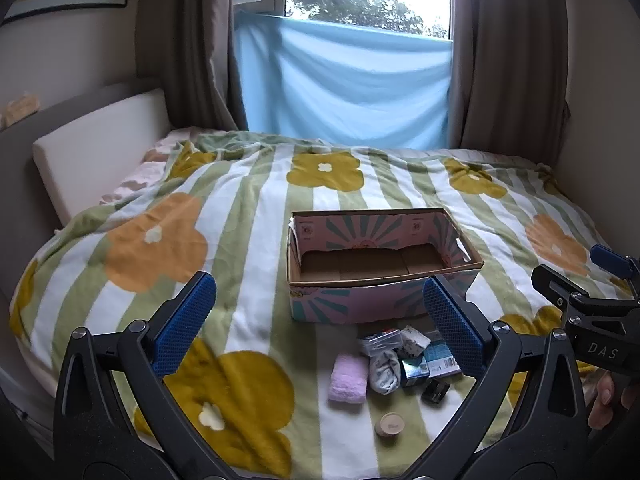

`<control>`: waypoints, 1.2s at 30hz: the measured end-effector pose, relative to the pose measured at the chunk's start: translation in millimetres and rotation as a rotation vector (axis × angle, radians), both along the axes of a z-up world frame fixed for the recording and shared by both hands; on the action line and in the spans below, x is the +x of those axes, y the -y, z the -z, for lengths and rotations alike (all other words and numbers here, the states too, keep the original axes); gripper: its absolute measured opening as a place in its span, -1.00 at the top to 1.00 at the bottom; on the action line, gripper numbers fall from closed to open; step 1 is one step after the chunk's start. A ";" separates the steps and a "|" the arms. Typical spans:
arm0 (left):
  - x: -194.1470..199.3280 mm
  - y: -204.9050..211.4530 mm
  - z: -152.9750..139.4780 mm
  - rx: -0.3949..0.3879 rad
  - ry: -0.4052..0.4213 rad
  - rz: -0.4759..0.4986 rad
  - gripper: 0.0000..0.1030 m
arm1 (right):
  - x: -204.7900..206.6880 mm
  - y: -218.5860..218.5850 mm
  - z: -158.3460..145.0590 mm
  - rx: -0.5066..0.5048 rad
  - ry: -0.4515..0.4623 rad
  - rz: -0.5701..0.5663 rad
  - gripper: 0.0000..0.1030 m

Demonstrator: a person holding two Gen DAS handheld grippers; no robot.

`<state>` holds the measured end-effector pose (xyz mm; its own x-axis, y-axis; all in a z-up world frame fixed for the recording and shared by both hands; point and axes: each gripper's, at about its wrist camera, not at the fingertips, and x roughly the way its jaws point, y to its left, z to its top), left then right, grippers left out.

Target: Organize objects

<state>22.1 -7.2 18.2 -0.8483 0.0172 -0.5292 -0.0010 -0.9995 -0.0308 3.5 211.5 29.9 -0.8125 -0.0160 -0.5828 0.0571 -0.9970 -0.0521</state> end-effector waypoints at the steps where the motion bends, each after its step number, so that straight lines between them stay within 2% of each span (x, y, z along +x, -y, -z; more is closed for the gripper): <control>1: -0.3 -0.2 0.2 0.002 0.001 0.002 -0.99 | -0.2 -0.3 0.0 0.000 0.001 0.000 -0.99; 36: -1.3 -0.6 5.9 0.013 0.026 0.007 -0.99 | -0.5 4.6 3.6 0.012 0.009 -0.003 -0.99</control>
